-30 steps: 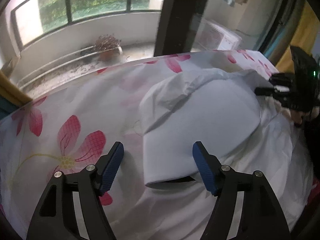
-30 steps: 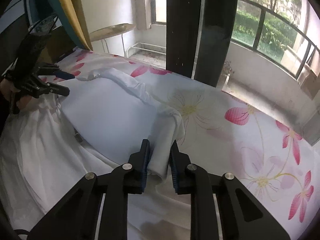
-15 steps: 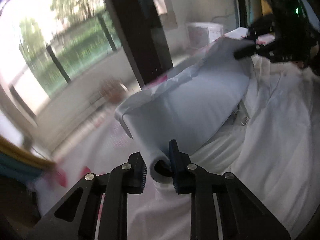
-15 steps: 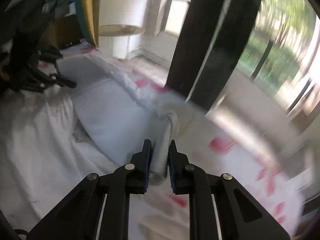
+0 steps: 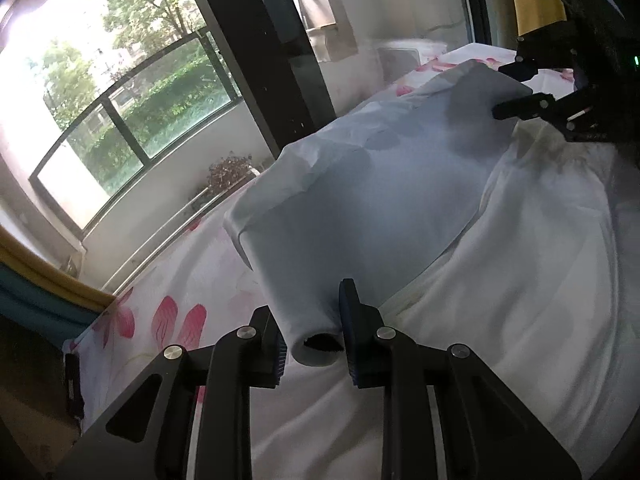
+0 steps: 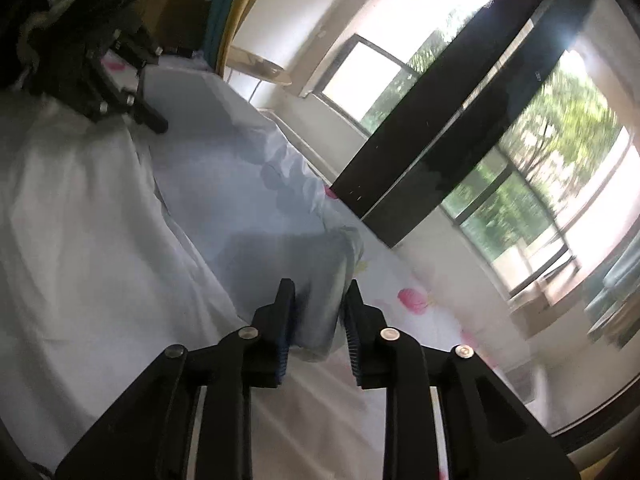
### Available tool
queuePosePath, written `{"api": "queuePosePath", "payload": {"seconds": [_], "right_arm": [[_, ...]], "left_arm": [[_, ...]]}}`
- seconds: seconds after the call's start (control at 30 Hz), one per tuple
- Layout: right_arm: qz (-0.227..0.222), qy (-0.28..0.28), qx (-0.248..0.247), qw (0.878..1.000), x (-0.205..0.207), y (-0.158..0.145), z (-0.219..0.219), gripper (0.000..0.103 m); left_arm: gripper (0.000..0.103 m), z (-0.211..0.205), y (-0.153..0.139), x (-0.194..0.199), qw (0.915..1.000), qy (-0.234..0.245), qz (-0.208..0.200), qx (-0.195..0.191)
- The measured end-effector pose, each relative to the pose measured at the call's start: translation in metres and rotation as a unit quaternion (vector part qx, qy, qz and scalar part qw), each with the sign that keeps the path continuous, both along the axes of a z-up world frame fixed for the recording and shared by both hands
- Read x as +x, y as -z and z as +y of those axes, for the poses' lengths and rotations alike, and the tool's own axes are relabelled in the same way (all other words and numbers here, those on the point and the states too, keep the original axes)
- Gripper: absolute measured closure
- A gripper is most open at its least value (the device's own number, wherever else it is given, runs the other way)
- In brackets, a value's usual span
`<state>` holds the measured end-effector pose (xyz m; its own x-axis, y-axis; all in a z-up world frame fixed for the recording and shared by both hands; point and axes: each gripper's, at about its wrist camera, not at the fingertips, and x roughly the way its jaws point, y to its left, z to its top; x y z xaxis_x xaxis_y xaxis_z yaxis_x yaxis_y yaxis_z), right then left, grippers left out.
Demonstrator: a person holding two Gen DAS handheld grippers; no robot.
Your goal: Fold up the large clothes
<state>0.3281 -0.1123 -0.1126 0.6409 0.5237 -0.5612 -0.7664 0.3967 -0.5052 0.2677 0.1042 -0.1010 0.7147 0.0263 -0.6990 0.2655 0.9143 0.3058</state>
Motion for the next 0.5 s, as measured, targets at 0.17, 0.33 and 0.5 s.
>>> {"api": "queuePosePath", "payload": {"seconds": [0.17, 0.33, 0.5], "right_arm": [[0.062, -0.008, 0.044, 0.997, -0.002, -0.013, -0.014, 0.078], [0.062, -0.012, 0.061, 0.996, -0.017, -0.014, -0.019, 0.079], [-0.011, -0.004, 0.048, 0.999, -0.025, -0.012, -0.006, 0.086]], "left_arm": [[0.079, -0.011, 0.002, -0.009, 1.0000, 0.000, -0.004, -0.003], [0.079, -0.019, -0.008, -0.032, 0.9996, 0.005, -0.028, 0.001], [0.079, -0.012, -0.006, -0.032, 0.9997, 0.001, -0.023, 0.004]]}}
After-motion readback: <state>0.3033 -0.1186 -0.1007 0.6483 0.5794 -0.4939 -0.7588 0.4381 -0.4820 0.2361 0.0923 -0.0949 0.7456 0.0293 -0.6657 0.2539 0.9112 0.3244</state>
